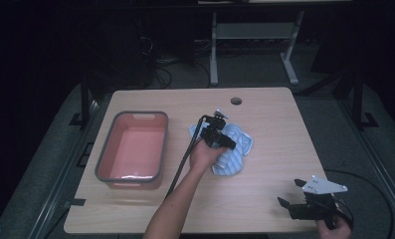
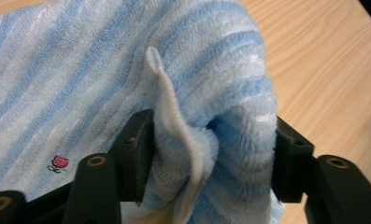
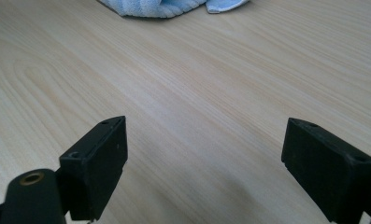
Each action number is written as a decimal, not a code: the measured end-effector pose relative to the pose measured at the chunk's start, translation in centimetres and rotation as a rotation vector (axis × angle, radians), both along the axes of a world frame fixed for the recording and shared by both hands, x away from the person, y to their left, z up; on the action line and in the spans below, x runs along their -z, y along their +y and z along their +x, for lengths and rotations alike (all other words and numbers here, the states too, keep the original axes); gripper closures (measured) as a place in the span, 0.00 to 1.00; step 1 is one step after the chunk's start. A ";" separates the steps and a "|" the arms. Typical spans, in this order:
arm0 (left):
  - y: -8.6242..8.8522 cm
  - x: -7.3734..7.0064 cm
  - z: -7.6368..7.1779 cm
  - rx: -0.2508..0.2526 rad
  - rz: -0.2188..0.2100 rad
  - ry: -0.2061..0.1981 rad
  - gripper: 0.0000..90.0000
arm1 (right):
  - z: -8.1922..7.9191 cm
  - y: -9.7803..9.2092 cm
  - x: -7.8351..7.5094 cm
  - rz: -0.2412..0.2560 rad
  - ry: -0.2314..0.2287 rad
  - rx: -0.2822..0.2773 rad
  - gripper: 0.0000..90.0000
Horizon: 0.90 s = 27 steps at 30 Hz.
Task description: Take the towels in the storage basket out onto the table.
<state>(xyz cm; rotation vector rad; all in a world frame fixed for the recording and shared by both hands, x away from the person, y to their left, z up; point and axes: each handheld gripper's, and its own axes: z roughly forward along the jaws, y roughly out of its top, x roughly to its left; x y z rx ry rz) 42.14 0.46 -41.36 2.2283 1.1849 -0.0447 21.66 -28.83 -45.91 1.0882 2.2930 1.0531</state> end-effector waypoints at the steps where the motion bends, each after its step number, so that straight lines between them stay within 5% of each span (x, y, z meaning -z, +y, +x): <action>1: -0.1 -0.1 -0.1 -0.006 -0.010 -0.001 0.43 | 0.0 -0.1 0.0 -0.001 0.000 0.003 0.15; 10: 0.6 -0.6 -0.9 -0.002 -0.063 -0.001 0.28 | -0.1 -0.3 0.0 0.005 0.002 0.015 0.15; 27: 4.2 -1.4 -2.6 0.017 -0.125 -0.026 0.26 | 0.0 0.0 0.0 -0.006 -0.004 0.000 0.15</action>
